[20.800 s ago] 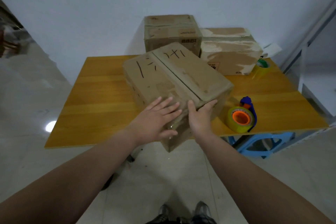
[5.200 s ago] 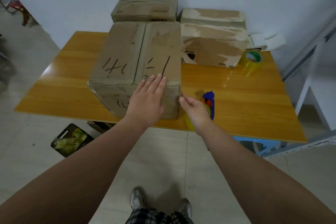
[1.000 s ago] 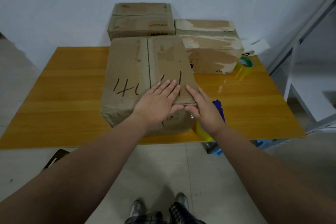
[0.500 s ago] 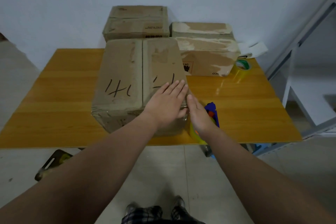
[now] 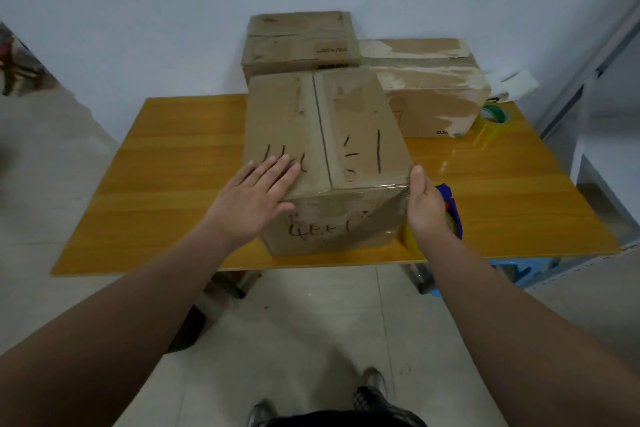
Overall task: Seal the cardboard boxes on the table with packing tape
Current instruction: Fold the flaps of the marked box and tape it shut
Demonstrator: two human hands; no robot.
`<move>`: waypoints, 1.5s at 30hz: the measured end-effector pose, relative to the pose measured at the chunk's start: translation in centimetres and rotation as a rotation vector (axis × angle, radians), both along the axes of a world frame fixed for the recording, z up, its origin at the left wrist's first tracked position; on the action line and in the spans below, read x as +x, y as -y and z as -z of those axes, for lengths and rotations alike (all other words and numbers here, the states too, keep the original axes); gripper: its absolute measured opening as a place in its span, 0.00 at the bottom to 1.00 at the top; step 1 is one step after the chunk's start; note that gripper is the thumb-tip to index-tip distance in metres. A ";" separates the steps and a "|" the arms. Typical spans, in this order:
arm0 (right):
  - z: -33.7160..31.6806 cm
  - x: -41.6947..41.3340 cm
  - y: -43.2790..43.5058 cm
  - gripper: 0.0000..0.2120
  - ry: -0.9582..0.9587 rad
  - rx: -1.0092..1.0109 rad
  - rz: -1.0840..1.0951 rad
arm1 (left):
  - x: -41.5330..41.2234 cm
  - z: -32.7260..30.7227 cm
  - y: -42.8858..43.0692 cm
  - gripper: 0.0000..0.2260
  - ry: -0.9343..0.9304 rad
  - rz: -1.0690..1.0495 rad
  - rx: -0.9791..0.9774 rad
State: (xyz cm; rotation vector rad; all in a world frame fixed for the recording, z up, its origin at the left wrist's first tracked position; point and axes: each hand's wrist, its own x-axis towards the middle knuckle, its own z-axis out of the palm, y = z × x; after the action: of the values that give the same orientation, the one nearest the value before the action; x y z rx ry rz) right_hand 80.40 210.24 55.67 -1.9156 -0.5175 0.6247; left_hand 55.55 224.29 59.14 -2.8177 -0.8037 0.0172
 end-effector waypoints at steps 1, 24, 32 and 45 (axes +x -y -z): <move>-0.3 -0.5 -0.3 0.30 -0.026 -0.014 0.047 | -1.3 0.0 -0.4 0.27 -0.004 -0.008 -0.005; -3.6 -17.2 -4.5 0.24 -0.113 -0.082 0.048 | -15.5 -2.6 -4.0 0.36 0.174 -0.147 -0.238; -4.1 -17.3 -8.7 0.23 0.303 -0.266 -0.071 | -19.4 -1.1 -9.9 0.54 0.225 -0.628 -0.496; -4.9 -22.2 -23.5 0.56 0.438 -0.379 -0.932 | -21.2 -0.3 -15.0 0.37 0.135 -0.458 -0.223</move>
State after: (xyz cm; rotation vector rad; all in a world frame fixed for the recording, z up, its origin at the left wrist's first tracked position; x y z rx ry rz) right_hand 58.17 233.74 60.53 -2.1146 -1.7252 0.9253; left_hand 34.32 239.25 59.45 -2.7855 -1.5502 -0.0131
